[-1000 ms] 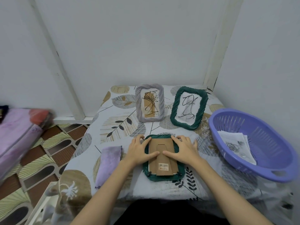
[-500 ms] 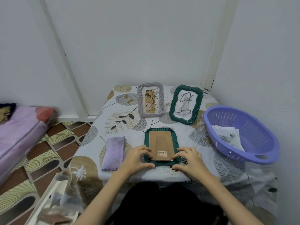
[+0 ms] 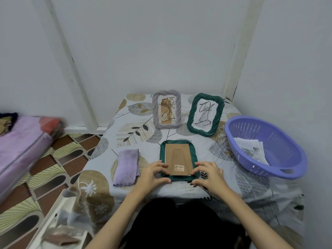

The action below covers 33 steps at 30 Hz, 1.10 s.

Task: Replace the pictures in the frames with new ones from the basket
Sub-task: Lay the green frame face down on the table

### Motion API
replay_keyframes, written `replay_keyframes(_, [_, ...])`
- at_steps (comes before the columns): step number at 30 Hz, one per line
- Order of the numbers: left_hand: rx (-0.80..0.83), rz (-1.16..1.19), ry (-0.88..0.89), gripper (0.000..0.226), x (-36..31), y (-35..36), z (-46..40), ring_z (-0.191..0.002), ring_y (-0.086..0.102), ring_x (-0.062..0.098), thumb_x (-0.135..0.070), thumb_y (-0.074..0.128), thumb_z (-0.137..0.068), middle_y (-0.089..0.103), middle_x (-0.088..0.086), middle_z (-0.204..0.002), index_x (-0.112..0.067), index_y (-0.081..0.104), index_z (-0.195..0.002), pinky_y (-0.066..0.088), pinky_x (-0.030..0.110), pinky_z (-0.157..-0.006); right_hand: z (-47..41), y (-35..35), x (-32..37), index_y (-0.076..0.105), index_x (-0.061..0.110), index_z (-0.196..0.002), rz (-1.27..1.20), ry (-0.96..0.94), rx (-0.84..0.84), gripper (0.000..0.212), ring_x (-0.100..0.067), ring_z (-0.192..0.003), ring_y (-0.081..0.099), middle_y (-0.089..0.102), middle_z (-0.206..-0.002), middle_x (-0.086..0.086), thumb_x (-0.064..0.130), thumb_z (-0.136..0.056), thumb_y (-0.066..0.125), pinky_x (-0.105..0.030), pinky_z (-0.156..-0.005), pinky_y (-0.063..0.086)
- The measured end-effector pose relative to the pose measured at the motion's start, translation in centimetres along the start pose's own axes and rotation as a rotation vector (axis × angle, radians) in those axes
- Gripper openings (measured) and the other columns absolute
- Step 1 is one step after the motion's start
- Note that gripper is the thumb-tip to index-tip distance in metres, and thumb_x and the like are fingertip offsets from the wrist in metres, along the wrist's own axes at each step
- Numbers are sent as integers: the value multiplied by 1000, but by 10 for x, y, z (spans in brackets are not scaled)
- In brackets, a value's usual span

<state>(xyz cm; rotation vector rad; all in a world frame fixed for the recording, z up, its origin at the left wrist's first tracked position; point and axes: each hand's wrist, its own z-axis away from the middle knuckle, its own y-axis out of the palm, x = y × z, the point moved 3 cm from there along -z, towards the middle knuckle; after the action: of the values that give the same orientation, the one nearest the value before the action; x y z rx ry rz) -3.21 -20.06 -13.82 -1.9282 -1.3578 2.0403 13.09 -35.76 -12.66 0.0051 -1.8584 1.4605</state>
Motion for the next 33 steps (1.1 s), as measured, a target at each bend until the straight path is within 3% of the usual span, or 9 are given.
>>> replay_keyframes(3, [-5,12,-1,18,-1,1,1,-119,47,8,-20,82,-64,61,-9,-109,-31,70,-70,32,20,-100,1,0,0,68,36,-86,-1,-1,-8,24,-9,-122,35,51,-125,21,40,-64,77,-28,-88,17])
replay_keyframes(6, [-21,13,9,33,3,2,2,-121,46,7,-22,82,-64,60,-13,-108,-48,62,-56,33,25,-103,2,0,1,65,40,-80,1,-15,-9,18,-10,-122,35,51,-125,21,41,-65,76,-33,-93,19])
replay_keyframes(9, [-5,-4,18,26,4,2,2,-120,48,9,-22,81,-65,60,-10,-110,-41,64,-61,33,23,-102,2,-1,1,62,42,-80,28,-30,22,20,-11,-124,33,49,-127,22,50,-63,72,-37,-97,20])
replay_keyframes(12, [-9,16,6,15,-1,-1,1,-113,53,7,-30,79,-68,58,-8,-113,-23,70,-78,36,22,-99,2,-5,4,58,50,-82,-1,-18,49,45,-7,-124,29,46,-126,23,76,-46,50,-41,-103,17])
replay_keyframes(15, [-82,72,-71,20,-6,-1,-5,-119,47,7,-44,64,-79,52,-6,-125,-28,65,-91,34,29,-106,-2,-5,10,64,46,-91,-113,58,-48,63,-6,-127,29,47,-127,18,82,-47,36,-44,-108,16])
replay_keyframes(20, [8,-91,-175,68,-9,9,-10,-145,8,18,-74,51,-57,27,-2,-152,-32,63,-109,10,39,-117,-8,9,16,65,40,-103,-48,102,-25,75,-14,-139,15,34,-145,12,82,-49,36,-49,-113,10])
replay_keyframes(24, [7,-75,-168,84,-8,11,-7,-145,3,18,-75,51,-41,23,0,-153,-31,62,-112,9,33,-115,-5,17,14,66,39,-103,-153,112,-50,75,-12,-140,15,35,-144,16,79,-46,39,-48,-114,7])
replay_keyframes(30, [-19,-50,-131,67,-11,11,-7,-132,24,16,-69,60,-39,39,-7,-138,-37,56,-97,21,33,-109,-3,16,14,68,36,-100,-187,55,-137,72,-10,-137,23,35,-132,29,76,-44,45,-49,-113,10])
replay_keyframes(33, [-100,71,-143,59,-18,9,-12,-116,42,10,-62,66,-54,52,-12,-118,-34,54,-105,34,27,-99,-2,15,14,68,36,-99,-191,39,-158,71,-9,-136,25,32,-127,33,76,-44,46,-49,-113,11])
